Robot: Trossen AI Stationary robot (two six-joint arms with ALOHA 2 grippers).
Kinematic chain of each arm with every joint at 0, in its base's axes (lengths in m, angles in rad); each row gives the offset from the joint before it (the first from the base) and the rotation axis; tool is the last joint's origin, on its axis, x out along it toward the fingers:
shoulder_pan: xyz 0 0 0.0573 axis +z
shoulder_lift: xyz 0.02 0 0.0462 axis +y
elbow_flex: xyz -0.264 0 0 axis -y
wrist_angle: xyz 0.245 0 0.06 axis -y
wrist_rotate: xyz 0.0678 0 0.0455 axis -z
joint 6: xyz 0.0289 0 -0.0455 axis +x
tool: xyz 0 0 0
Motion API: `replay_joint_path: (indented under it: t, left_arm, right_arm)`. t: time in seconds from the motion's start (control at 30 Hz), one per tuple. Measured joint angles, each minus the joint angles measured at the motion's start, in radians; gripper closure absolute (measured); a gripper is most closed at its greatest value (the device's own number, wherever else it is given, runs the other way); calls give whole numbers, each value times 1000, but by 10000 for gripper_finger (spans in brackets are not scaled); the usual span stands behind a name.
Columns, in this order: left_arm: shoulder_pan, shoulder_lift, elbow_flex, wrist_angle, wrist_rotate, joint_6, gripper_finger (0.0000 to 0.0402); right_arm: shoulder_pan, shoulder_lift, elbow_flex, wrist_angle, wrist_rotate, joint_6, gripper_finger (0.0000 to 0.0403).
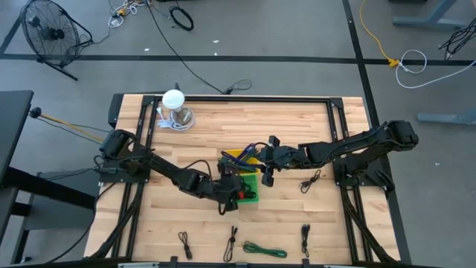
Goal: Pick & Place USB Port
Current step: Put the black USB cable into the green bin
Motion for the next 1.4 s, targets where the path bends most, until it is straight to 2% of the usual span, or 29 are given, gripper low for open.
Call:
replay_joint_path:
  t: [0.13, 0.37, 0.5, 0.63, 0.9, 1.23, 1.4]
  left_arm:
    - [-21, -41, -1, -60, 59, 93, 233]
    - [-124, -257, -1, -328, 106, 92, 244]
    - [-207, -371, 1, -477, 234, 122, 250]
    - [-290, -430, 1, -497, 346, 106, 252]
    - [-432, -406, 0, -501, 435, 66, 252]
    - [-492, -260, 0, -551, 373, 59, 252]
    - [-491, -184, -1, -552, 373, -16, 252]
  right_arm:
    - [0, 0, 0, -2, 0, 0, 252]
    - [0, 0, 0, -7, 0, -1, 252]
    - [0, 0, 0, -10, 0, -1, 252]
    - [0, 0, 0, -10, 0, 9, 252]
    - [0, 0, 0, -8, 0, 34, 252]
    - [0, 0, 0, -7, 0, 39, 252]
    - [0, 0, 0, -7, -1, 43, 252]
